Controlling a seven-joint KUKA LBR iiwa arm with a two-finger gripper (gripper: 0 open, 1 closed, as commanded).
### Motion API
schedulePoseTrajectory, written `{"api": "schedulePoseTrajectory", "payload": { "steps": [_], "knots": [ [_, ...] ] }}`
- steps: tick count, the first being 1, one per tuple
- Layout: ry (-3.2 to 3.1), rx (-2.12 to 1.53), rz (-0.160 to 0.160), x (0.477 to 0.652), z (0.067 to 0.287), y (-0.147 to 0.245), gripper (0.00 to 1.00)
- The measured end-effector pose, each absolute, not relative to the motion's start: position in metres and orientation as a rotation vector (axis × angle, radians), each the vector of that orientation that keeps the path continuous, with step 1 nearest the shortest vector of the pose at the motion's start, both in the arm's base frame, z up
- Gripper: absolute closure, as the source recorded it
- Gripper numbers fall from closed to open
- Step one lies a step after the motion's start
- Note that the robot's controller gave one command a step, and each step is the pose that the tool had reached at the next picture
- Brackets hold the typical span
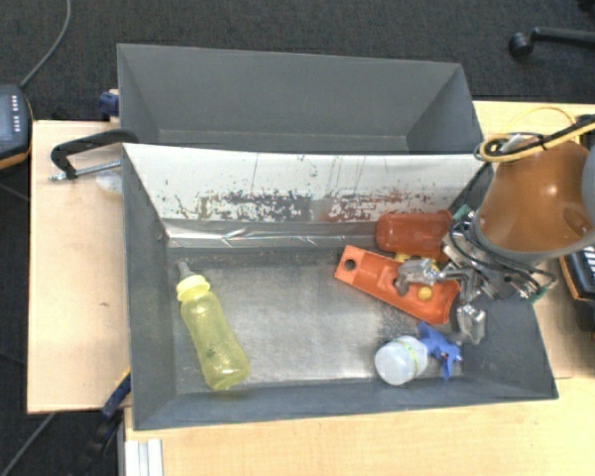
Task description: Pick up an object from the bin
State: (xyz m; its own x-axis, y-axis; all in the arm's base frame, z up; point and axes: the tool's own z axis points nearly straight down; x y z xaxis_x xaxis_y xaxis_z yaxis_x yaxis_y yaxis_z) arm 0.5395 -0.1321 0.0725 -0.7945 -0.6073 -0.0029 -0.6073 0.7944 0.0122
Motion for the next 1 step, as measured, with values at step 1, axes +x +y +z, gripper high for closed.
{"api": "schedulePoseTrajectory", "payload": {
  "steps": [1],
  "knots": [
    [-2.971, 1.006, -0.022, 0.5384, 0.0716, -0.1322, 1.0]
  ]
}}
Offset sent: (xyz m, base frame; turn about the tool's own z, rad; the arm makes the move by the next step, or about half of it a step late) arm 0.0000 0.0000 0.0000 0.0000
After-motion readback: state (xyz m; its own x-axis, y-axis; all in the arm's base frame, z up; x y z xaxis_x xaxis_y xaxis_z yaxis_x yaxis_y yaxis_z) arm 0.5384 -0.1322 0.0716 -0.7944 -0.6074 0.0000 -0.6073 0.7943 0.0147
